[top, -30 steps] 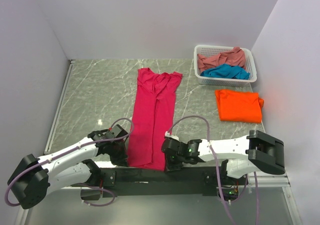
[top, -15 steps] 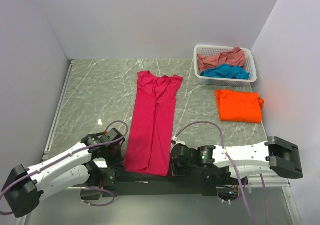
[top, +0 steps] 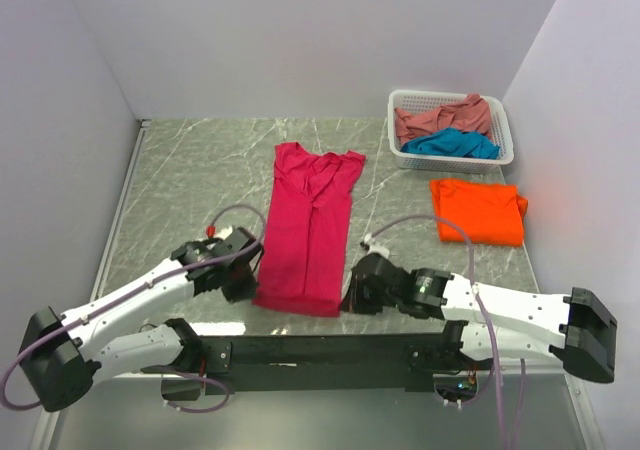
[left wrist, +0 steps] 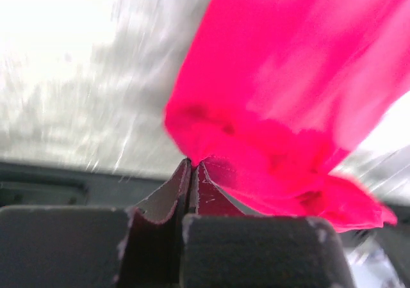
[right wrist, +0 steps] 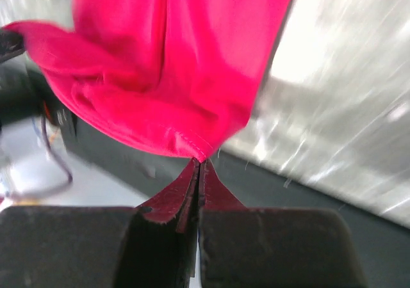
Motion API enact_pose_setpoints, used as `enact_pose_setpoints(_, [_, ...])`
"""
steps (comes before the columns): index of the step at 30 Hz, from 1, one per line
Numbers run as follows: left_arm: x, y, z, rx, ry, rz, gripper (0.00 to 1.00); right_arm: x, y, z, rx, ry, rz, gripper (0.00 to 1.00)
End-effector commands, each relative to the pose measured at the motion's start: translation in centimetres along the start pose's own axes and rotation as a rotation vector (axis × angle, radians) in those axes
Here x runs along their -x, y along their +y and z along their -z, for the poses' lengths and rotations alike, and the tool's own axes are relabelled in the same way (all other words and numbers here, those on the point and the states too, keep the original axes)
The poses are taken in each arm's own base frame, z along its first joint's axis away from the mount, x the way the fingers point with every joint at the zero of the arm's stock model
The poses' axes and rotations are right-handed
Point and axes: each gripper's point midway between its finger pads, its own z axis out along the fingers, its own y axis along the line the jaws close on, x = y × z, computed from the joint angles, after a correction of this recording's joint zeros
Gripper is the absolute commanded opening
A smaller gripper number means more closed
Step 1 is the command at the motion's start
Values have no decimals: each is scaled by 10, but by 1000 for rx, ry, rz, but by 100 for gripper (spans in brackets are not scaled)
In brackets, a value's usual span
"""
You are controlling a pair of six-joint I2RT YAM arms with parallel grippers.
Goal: Fold and stack the t-shirts
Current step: Fold the tshirt
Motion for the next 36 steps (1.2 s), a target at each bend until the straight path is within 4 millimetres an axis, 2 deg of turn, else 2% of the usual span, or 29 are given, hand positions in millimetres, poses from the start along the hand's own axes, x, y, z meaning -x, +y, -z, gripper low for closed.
enact_pose_setpoints(1, [66,-26,21,-6,-305,83,1,57,9,14,-17,-172,94,0])
enact_pose_setpoints(3, [86,-53,24,-91,-374,67,1,83,8,14,-45,-221,105,0])
enact_pose_setpoints(4, [97,-59,24,-97,-396,58,1,106,13,19,-49,-270,125,0])
enact_pose_setpoints(5, [105,-66,25,-111,-408,54,1,111,17,20,-55,-281,150,0])
enact_pose_setpoints(6, [117,-73,26,-118,-442,65,1,128,7,16,-114,-313,148,0])
enact_pose_setpoints(7, [130,-82,32,-133,-469,83,1,142,14,19,-111,-343,143,0])
enact_pose_setpoints(9, [150,-88,24,-112,-483,67,1,163,8,15,-148,-377,124,0])
enact_pose_setpoints(10, [160,-105,30,-153,-496,67,1,174,11,18,-148,-397,134,0])
enact_pose_setpoints(11, [169,-106,21,-122,-491,39,1,182,11,18,-152,-405,134,0])
enact_pose_setpoints(12, [175,-111,20,-117,-500,32,1,192,5,15,-172,-413,138,0])
enact_pose_setpoints(13, [185,-122,27,-126,-525,34,1,202,8,16,-164,-420,137,0])
enact_pose_setpoints(14, [190,-123,19,-99,-516,18,1,206,6,11,-172,-409,143,0])
enact_pose_setpoints(16, [201,-132,21,-97,-533,21,1,222,5,10,-168,-414,148,0])
enact_pose_setpoints(17, [205,-130,12,-70,-525,13,1,226,4,3,-165,-399,151,0])
enact_pose_setpoints(21, [224,-131,1,-21,-524,22,1,244,1,-8,-168,-372,168,0])
enact_pose_setpoints(23, [229,-128,-11,13,-507,14,1,248,-9,-16,-195,-350,159,0])
enact_pose_setpoints(25, [232,-133,-20,13,-492,-2,1,254,-9,-20,-184,-346,162,0])
enact_pose_setpoints(28, [238,-138,-27,10,-488,-6,1,264,-13,-29,-172,-335,151,0])
enact_pose_setpoints(29, [239,-136,-35,27,-476,-5,1,267,-21,-36,-191,-323,140,0])
enact_pose_setpoints(30, [242,-136,-35,35,-474,-1,1,270,-17,-37,-171,-312,144,0])
enact_pose_setpoints(32, [246,-134,-45,55,-460,3,1,272,-25,-48,-187,-279,138,0])
enact_pose_setpoints(33, [249,-137,-46,46,-458,1,1,279,-25,-48,-192,-283,132,0])
enact_pose_setpoints(34, [250,-137,-51,51,-450,-11,6,281,-29,-50,-204,-281,125,0])
enact_pose_setpoints(35, [254,-140,-50,42,-455,-21,10,286,-31,-54,-219,-276,116,4])
enact_pose_setpoints(36, [256,-143,-51,35,-456,-34,32,291,-36,-54,-230,-276,108,13])
